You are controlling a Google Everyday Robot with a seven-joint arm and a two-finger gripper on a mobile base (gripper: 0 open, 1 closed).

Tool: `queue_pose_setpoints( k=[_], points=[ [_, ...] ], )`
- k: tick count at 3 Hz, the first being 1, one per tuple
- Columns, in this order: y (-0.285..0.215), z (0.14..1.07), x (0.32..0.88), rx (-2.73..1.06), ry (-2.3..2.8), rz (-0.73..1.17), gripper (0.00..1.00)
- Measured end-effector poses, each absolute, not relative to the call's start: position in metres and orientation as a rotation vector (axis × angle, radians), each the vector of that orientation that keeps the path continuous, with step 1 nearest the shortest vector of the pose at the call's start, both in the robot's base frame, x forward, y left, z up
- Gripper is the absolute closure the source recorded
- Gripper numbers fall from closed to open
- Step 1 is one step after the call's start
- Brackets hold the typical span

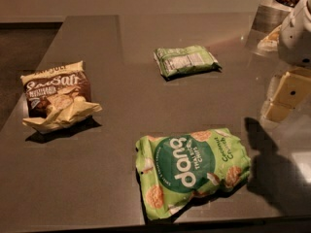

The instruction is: Pick green jalapeno chip bag

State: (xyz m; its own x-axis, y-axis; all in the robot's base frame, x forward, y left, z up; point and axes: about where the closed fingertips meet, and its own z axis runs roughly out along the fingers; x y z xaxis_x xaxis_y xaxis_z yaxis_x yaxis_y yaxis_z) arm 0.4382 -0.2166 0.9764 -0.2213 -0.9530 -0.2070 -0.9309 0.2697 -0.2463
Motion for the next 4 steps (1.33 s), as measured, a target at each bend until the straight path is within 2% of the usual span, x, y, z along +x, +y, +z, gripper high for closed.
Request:
queue_pose_setpoints(
  k=[2,4],
  points=[
    [-0.205,0.976,0.466,-1.693,2.201,-0.054,0.00],
    [-0.195,0.946,0.553,-1.557,2.245,0.011,0.00]
  ],
)
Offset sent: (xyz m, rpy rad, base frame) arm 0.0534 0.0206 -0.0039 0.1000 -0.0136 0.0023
